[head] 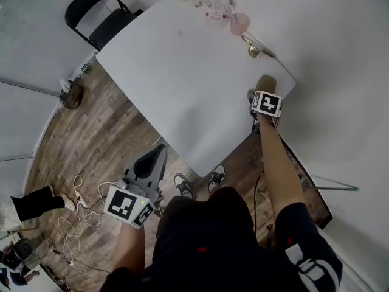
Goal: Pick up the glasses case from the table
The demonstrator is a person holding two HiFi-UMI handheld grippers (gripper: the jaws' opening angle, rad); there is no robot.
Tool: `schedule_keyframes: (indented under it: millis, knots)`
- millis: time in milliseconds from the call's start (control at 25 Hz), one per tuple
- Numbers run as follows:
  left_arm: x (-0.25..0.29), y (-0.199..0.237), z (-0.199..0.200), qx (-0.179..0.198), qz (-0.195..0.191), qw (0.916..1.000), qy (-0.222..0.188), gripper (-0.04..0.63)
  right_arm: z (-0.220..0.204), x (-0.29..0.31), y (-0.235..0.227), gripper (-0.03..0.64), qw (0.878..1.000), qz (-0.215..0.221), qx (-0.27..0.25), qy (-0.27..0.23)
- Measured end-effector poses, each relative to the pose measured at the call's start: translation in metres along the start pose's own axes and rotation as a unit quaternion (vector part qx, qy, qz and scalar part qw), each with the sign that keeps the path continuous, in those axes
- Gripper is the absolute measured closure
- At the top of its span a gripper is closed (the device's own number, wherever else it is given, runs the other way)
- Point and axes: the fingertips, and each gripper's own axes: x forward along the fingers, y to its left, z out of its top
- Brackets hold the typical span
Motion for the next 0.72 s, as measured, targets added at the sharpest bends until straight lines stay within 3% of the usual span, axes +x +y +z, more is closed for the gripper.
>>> schedule_keyframes:
  millis: [160, 360, 720]
  knots:
    - [-0.003, 0.004, 0.002, -0.001, 0.000, 1.0000, -0.003, 0.572, 0.012, -0.017, 0.003, 0.198, 0.999, 0.001, -0.028, -0.040]
    - [-0.005, 0.004, 0.008, 0.002, -0.006, 0.9999, -0.014, 0.572, 0.038, -0.065, 0.023, 0.198, 0.988, 0.067, -0.028, -0.136]
    - [-0.022, -0.006, 0.034, 0.018, -0.021, 0.9985, -0.047, 0.572, 0.094, -0.229, 0.090, 0.198, 0.934, 0.181, -0.081, -0.296]
